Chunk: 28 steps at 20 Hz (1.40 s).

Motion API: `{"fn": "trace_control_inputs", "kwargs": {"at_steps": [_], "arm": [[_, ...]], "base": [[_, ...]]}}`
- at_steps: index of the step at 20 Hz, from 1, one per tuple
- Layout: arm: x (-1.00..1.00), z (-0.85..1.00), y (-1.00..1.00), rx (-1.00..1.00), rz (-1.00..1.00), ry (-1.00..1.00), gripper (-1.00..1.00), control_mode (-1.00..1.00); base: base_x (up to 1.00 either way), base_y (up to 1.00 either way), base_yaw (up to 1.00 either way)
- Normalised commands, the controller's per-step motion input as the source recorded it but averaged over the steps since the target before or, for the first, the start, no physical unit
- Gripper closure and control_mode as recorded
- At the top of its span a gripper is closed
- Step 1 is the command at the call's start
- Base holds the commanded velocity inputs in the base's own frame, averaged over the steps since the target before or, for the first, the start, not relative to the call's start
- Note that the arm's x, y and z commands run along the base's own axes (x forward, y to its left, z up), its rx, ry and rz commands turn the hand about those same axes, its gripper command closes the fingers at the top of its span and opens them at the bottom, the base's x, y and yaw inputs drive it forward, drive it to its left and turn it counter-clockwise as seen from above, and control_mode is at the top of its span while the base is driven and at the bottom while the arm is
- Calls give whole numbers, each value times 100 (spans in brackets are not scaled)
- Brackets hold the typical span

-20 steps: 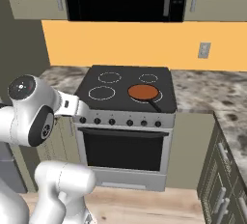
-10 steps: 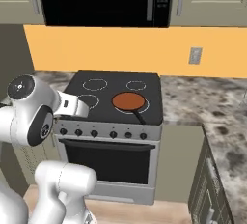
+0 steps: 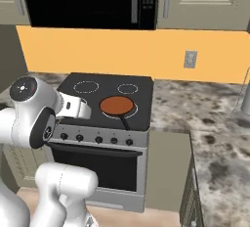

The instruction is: Retrieve the fish from the fridge and place it on the saucepan with marinade on the stove.

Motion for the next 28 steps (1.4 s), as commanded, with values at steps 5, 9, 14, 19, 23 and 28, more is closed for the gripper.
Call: {"fn": "trace_control_inputs", "kwargs": {"at_steps": [5,9,14,19,23,28], "arm": [[0,0,0,0,0,0,100,100],[0,0,0,0,0,0,100,100],[0,0,0,0,0,0,100,100],[0,0,0,0,0,0,100,100],[0,0,0,0,0,0,100,100],[0,0,0,0,0,0,100,100]], "base": [[41,-16,22],[48,-17,3],[57,-8,-1],[31,-29,-9],[25,-32,-16],[35,-27,-11]]}}
